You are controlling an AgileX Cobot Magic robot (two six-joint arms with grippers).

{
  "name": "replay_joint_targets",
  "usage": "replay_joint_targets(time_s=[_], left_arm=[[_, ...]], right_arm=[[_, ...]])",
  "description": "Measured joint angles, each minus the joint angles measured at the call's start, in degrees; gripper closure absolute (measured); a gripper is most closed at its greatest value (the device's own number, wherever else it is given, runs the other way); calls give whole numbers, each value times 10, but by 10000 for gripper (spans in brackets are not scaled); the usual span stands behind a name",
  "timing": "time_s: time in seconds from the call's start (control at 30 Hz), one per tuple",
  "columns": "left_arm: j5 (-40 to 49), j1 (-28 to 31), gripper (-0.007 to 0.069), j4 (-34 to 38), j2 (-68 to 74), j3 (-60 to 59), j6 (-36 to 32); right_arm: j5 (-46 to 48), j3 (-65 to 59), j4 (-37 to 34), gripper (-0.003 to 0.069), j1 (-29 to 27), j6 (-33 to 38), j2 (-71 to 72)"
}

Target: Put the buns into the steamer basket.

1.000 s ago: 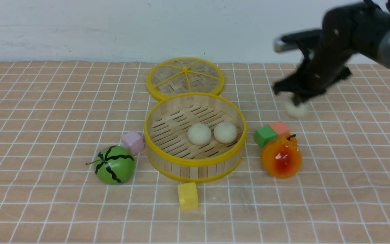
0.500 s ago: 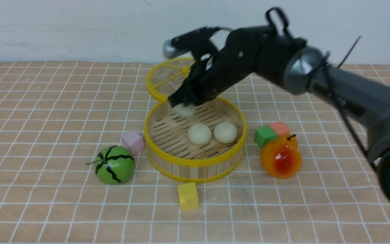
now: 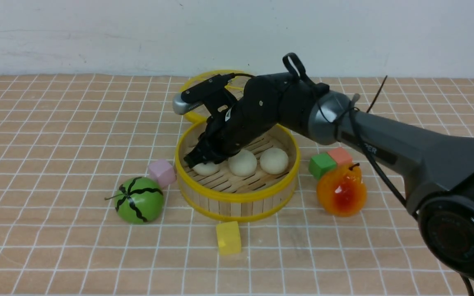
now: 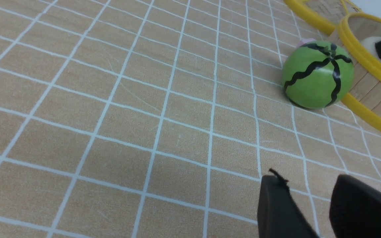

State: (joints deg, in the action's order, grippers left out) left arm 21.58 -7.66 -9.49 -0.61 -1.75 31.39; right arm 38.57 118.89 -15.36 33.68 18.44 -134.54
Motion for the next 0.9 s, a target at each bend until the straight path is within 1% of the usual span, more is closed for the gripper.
replay_joint_targets(time_s=[0.1,0.13,0.17,0.2,0.23,0.27,0.3,0.33,0.37,0.4,0.43,0.47,0.53,0.6,0.63,0.7,0.77,0.8,0.83,0.9], left_arm=[[0,0,386,0,0,0,0],[0,0,386,0,0,0,0],[0,0,386,0,0,0,0],[0,0,386,0,0,0,0],[0,0,386,0,0,0,0],[0,0,386,0,0,0,0],[0,0,386,0,0,0,0],[0,0,386,0,0,0,0],[0,0,386,0,0,0,0],[0,0,386,0,0,0,0],[0,0,386,0,0,0,0],[0,0,386,0,0,0,0],[0,0,386,0,0,0,0],[0,0,386,0,0,0,0],[0,0,386,0,0,0,0],[0,0,386,0,0,0,0],[0,0,386,0,0,0,0],[0,0,386,0,0,0,0],[0,0,386,0,0,0,0],[0,0,386,0,0,0,0]], right_arm=[[1,0,3,435,0,0,1],[1,0,5,428,0,0,1],[3,0,7,399,0,0,3],[15,0,15,346,-1,0,10],[28,0,19,312,-2,0,20],[28,0,19,312,-2,0,20],[39,0,23,293,-4,0,30],[69,0,28,267,-12,0,55],[73,0,29,265,-13,0,55],[115,0,31,259,-28,0,92],[126,0,31,259,-30,0,97],[168,0,33,264,-49,0,133],[208,-6,37,291,-76,0,181],[225,-14,38,313,-93,0,211],[247,-35,40,371,-125,-15,269],[261,-62,41,449,-160,-43,329],[265,-109,44,562,-205,-77,402],[265,-114,45,573,-209,-80,409],[258,-163,47,645,-241,-93,463],[228,-240,51,677,-274,-102,532]])
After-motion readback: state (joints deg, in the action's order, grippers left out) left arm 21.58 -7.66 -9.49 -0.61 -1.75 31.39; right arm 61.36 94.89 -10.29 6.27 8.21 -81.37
